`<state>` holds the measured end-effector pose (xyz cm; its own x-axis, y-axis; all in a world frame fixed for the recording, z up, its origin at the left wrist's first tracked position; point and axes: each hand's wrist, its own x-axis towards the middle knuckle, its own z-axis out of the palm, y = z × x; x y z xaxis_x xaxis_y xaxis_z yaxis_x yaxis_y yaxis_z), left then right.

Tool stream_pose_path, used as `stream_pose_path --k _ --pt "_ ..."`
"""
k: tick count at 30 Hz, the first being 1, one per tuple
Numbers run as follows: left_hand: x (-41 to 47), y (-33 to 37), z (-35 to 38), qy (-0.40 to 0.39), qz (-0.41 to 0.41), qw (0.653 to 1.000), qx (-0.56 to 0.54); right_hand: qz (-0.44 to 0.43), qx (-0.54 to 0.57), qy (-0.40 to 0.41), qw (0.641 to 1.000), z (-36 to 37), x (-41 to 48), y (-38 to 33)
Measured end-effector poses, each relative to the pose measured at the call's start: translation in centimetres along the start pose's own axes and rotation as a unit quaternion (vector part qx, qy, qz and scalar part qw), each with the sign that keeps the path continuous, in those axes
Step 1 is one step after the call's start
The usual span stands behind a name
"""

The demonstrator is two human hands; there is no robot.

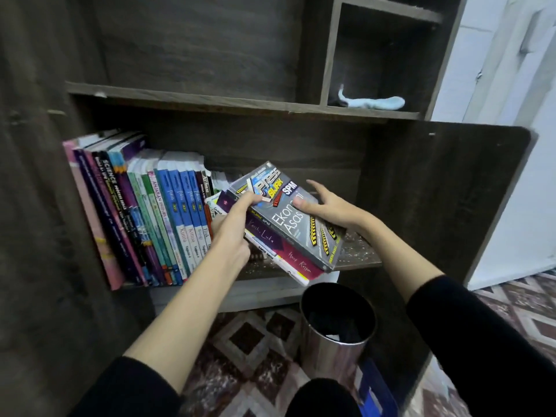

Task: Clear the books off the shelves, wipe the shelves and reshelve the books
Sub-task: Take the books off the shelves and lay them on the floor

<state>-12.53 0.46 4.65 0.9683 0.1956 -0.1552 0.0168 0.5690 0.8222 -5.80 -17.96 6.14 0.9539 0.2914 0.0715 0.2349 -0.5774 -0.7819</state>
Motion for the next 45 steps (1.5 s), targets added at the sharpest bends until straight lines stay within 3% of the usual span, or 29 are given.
stream_pose_path --k 5,9,16,27,39,45 --pt "1.8 0.8 -3.9 -0.027 0.053 0.998 0.037 0.048 0.153 -0.129 0.979 3.2 1.8 0.5" --pt "3.4 0.6 -7.6 -0.042 0.032 0.995 0.081 0.053 0.217 -0.203 0.953 6.8 2.3 1.3" --pt "5.4 -0.7 -14.9 -0.074 0.011 0.987 0.145 0.046 0.261 -0.207 0.942 15.7 3.6 4.9" --pt "8.4 -3.9 -23.2 -0.177 -0.11 0.946 0.248 0.051 0.257 -0.235 0.936 25.4 3.2 12.1" --pt "13.4 -12.0 -30.0 -0.141 -0.247 0.933 0.219 0.147 0.278 -0.28 0.907 33.8 4.3 20.7" --pt "16.2 -17.9 -33.7 -0.025 -0.242 0.961 0.135 0.212 0.314 -0.285 0.881 36.8 5.2 23.8"
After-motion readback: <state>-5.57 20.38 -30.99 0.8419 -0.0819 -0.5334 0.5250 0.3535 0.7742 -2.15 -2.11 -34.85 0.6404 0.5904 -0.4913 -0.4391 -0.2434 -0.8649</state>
